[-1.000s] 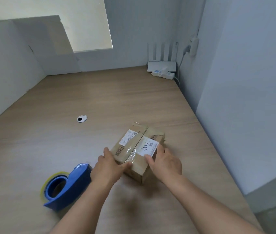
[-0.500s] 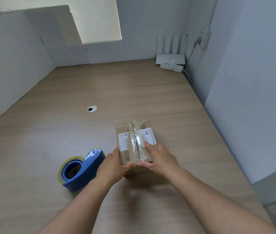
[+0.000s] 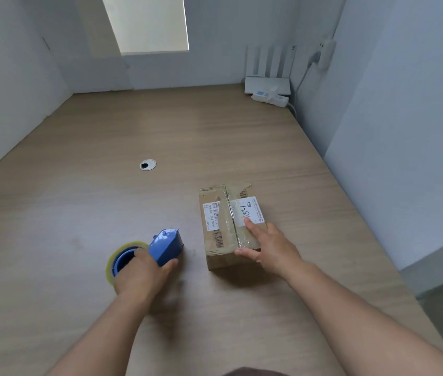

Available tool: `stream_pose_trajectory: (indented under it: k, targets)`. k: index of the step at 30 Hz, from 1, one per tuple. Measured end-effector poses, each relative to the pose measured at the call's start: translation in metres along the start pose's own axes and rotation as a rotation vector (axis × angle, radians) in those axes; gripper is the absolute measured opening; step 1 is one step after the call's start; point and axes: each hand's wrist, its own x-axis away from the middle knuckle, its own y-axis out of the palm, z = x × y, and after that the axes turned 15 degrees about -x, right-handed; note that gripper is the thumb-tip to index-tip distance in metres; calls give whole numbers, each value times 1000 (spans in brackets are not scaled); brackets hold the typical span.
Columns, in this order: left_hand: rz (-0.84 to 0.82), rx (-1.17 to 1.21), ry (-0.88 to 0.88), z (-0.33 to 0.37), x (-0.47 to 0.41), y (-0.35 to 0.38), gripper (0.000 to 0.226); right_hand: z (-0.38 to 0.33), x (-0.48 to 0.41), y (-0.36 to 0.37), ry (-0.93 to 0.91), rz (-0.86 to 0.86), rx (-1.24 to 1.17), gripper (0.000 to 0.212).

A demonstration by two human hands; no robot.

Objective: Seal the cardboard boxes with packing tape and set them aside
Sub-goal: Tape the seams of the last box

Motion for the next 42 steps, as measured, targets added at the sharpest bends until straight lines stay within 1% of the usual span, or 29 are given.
stream_pose_trajectory:
  k: [3, 5, 6, 8, 10, 12, 13, 15, 16, 18, 19, 21, 23, 24, 29, 31, 34, 36, 39, 42]
  targets:
    - [-49, 87, -21, -1, -19, 1, 43, -3, 1, 0, 26, -5, 22, 82]
    - [-62, 142, -2, -6, -27, -2, 37, -6, 2, -3, 45, -24, 43, 83]
    - [-65, 158, 33, -10, -28, -5, 35, -6, 2, -5, 49, -38, 55, 83]
    - [-64, 236, 161, -15, -29, -15, 31, -9, 2, -12, 42, -32, 34, 80]
    - [-87, 422, 300, -19, -24, -32, 25, -16, 5, -22, -26, 59, -81, 72]
    - [-136, 625, 434, -20, -13, -51, 26, -31, 9, -32, -132, 141, -290, 63]
    - [-148, 672, 498, -19, -7, -60, 26, -40, 12, -36, -182, 138, -411, 57]
    - [-159, 688, 600, -16, 3, -72, 25, -58, 20, -42, -248, 40, -618, 48]
    - [-163, 675, 637, -14, 6, -76, 25, -66, 23, -43, -264, -24, -685, 47]
    - [-181, 658, 688, -10, 11, -80, 26, -77, 25, -44, -266, -119, -753, 49]
    - [-192, 651, 709, -9, 13, -81, 28, -80, 25, -44, -260, -141, -774, 48]
    - [-220, 633, 739, -6, 17, -82, 32, -83, 24, -44, -252, -155, -837, 38]
    - [-241, 623, 754, -4, 18, -83, 34, -82, 22, -44, -265, -134, -895, 20]
    - [-249, 620, 754, -3, 19, -83, 36, -80, 21, -44, -274, -108, -901, 18]
    - [-287, 611, 742, -1, 19, -90, 50, -78, 18, -43, -318, -11, -874, 25]
    - [-293, 612, 708, 1, 19, -94, 54, -77, 15, -38, -321, 77, -814, 24]
    - [-249, 567, 647, 8, 22, -101, 51, -73, 12, -33, -295, 219, -746, 26]
    - [-212, 526, 607, 15, 24, -106, 50, -72, 11, -31, -283, 258, -737, 27]
    - [-231, 461, 555, 14, 22, -120, 65, -67, 12, -32, -226, 249, -798, 27]
    - [-266, 330, 506, -17, 9, -138, 95, -35, 14, -48, -99, 405, -903, 23]
